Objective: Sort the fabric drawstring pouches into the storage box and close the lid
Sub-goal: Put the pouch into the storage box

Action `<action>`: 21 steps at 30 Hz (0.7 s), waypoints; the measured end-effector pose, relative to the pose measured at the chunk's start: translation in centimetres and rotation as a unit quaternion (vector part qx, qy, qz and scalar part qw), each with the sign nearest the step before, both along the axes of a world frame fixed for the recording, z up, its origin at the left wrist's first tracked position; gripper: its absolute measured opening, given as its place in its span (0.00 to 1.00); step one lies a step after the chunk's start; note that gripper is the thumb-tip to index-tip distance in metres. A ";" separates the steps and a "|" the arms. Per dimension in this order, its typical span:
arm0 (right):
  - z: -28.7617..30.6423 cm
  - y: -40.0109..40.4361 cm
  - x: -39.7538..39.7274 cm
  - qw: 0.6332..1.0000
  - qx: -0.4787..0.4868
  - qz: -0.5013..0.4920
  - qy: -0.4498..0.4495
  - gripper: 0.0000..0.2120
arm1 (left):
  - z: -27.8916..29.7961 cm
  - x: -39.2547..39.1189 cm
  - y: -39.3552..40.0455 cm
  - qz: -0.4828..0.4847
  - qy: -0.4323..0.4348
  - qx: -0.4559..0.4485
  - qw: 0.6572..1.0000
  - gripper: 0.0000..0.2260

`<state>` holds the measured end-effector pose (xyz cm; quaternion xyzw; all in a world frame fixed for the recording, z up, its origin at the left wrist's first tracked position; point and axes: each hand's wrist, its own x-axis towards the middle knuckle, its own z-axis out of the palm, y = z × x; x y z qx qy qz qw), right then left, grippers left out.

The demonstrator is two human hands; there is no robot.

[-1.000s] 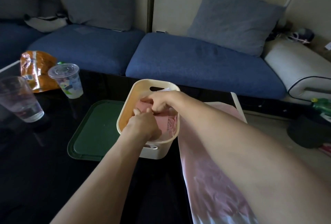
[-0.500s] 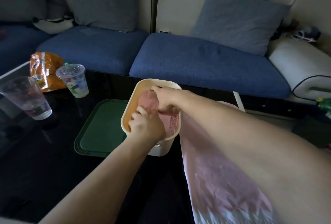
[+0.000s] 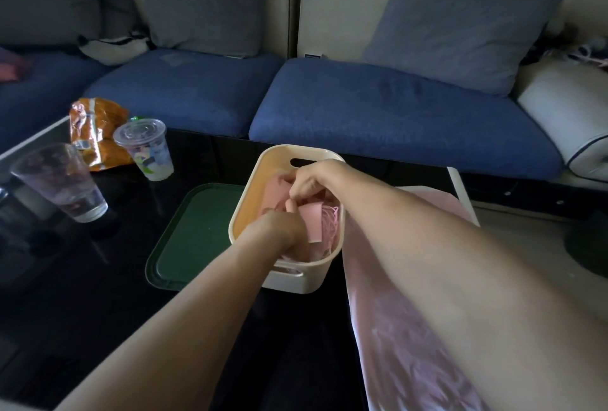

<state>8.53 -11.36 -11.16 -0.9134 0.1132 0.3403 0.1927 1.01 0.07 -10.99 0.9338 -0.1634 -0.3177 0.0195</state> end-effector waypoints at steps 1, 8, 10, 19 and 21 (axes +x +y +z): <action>-0.4 -0.1 0.2 1.000 -0.001 0.000 -0.003 0.45 | -0.6 0.1 -0.1 0.032 -0.002 -0.020 0.999 0.44; -1.0 0.4 0.0 0.995 -0.076 0.035 -0.048 0.30 | -0.6 0.0 0.7 -0.032 -0.007 -0.014 0.999 0.37; -0.6 0.5 -0.8 0.993 -0.088 0.049 -0.063 0.27 | 0.6 -0.4 1.3 -0.079 0.001 -0.002 0.997 0.30; 3.5 -0.5 -3.9 0.961 -0.193 0.070 -0.183 0.19 | 5.5 0.0 2.0 -0.084 -0.071 -0.076 0.991 0.09; 4.2 -0.9 -3.6 0.986 -0.105 0.058 -0.118 0.35 | 4.0 -0.3 1.2 -0.066 -0.115 -0.089 0.987 0.19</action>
